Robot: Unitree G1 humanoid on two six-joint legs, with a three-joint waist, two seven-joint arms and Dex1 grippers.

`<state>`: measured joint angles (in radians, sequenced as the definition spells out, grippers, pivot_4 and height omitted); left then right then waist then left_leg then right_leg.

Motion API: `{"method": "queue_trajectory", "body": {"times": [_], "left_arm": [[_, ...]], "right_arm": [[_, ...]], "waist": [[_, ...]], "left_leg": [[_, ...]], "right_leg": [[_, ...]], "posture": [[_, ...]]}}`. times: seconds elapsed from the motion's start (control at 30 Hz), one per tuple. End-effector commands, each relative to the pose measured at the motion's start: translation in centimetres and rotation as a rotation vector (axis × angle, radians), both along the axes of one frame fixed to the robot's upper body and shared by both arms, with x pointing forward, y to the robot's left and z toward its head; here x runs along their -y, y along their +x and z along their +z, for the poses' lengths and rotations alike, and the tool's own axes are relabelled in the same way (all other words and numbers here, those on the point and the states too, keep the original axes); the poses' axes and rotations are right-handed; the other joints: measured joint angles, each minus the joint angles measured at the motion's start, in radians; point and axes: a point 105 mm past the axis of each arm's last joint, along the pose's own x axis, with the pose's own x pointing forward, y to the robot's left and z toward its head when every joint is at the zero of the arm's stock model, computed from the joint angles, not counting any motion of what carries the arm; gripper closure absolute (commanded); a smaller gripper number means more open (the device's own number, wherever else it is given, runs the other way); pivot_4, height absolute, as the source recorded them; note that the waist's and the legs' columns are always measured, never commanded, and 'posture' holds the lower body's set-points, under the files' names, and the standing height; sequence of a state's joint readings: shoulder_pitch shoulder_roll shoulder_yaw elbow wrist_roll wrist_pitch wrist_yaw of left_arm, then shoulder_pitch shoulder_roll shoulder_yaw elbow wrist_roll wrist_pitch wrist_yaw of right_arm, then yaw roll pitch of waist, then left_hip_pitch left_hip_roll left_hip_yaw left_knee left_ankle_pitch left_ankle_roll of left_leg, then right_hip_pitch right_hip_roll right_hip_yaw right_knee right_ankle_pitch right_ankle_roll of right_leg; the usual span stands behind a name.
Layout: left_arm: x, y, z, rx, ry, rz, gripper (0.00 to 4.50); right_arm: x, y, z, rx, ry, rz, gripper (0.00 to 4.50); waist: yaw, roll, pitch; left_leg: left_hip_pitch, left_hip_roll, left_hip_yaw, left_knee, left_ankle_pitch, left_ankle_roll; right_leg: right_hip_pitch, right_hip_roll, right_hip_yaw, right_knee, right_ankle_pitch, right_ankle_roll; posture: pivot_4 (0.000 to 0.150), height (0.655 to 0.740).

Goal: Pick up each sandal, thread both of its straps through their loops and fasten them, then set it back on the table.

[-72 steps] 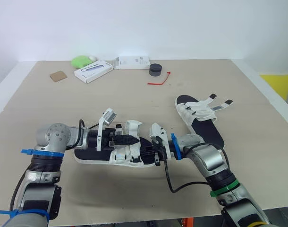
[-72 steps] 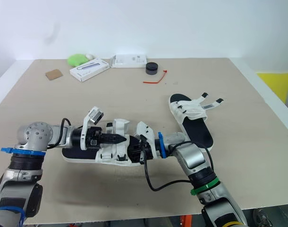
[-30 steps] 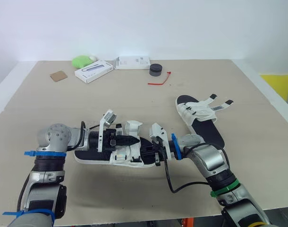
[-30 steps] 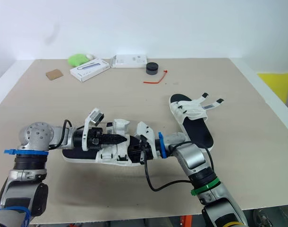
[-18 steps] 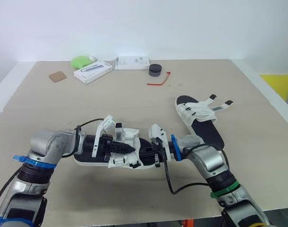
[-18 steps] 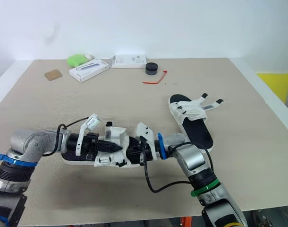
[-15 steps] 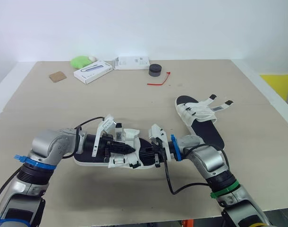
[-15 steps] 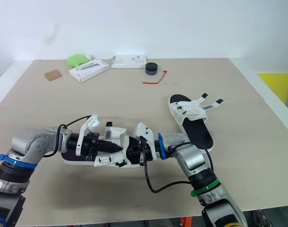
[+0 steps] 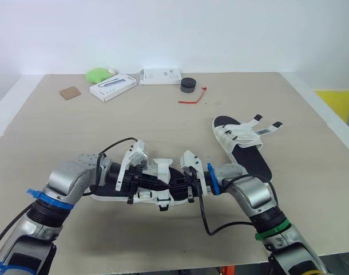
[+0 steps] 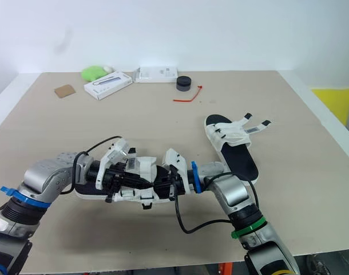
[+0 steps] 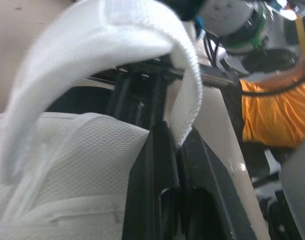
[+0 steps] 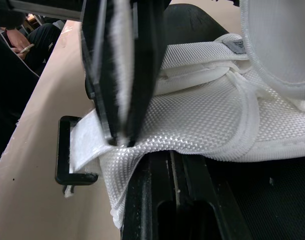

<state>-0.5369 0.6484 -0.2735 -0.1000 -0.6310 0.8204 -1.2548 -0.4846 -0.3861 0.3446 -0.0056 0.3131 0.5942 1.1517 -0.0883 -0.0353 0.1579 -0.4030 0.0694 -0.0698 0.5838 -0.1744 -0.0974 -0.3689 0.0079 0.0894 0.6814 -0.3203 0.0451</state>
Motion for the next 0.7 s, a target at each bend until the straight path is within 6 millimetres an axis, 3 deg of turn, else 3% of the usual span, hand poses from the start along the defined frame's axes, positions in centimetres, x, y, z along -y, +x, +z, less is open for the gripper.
{"method": "queue_trajectory", "body": {"times": [0.03, 0.27, 0.37, 0.5, 0.57, 0.7], "left_arm": [[-0.6, -1.0, -2.1, -0.031, 0.099, -0.065, 4.44], [-0.4, -1.6, -2.4, 0.027, 0.123, -0.133, 4.44], [-0.4, -2.3, -1.4, -0.007, 0.097, -0.164, 3.58], [-0.3, -1.8, -0.3, -0.061, 0.068, -0.110, 1.54], [-0.4, -2.0, 0.4, -0.104, 0.059, -0.109, 0.75], [-1.2, -2.8, 1.0, -0.140, 0.103, -0.138, 0.75]], "right_arm": [[0.7, -0.8, -3.8, -0.142, -0.088, -0.048, 4.50], [0.7, -0.7, -3.8, -0.139, -0.089, -0.049, 4.50], [0.8, -0.6, -3.8, -0.139, -0.092, -0.050, 4.50], [0.8, -0.6, -3.8, -0.137, -0.094, -0.050, 4.50], [0.8, -0.5, -3.8, -0.136, -0.096, -0.048, 4.50], [0.8, -0.5, -3.7, -0.132, -0.099, -0.042, 4.50]], "waist": [[-0.001, 0.000, 0.000], [-0.001, 0.001, -0.001], [-0.002, 0.001, -0.001], [-0.001, 0.001, -0.001], [0.000, 0.001, -0.001], [-0.001, 0.002, -0.001]], "left_leg": [[0.000, 0.000, 0.000, 0.000, 0.000, 0.000], [0.000, 0.001, 0.000, 0.000, -0.001, 0.002], [0.000, 0.001, 0.000, 0.000, -0.001, 0.002], [0.000, 0.002, 0.000, 0.001, -0.001, 0.002], [0.000, 0.002, 0.000, 0.002, -0.001, 0.002], [0.000, 0.002, 0.000, 0.003, -0.001, 0.002]], "right_leg": [[0.000, 0.000, 0.000, 0.000, 0.000, 0.000], [0.000, 0.001, 0.000, 0.000, -0.001, -0.001], [0.000, 0.002, 0.000, 0.000, -0.001, -0.001], [0.001, 0.002, 0.000, 0.000, -0.001, -0.001], [0.001, 0.002, 0.000, 0.000, -0.001, -0.001], [0.001, 0.002, 0.000, 0.000, 0.000, 0.000]], "posture": [[0.150, 0.7400], [0.150, 0.7400], [0.150, 0.7400], [0.150, 0.7400], [0.150, 0.7400], [0.150, 0.7400]]}}
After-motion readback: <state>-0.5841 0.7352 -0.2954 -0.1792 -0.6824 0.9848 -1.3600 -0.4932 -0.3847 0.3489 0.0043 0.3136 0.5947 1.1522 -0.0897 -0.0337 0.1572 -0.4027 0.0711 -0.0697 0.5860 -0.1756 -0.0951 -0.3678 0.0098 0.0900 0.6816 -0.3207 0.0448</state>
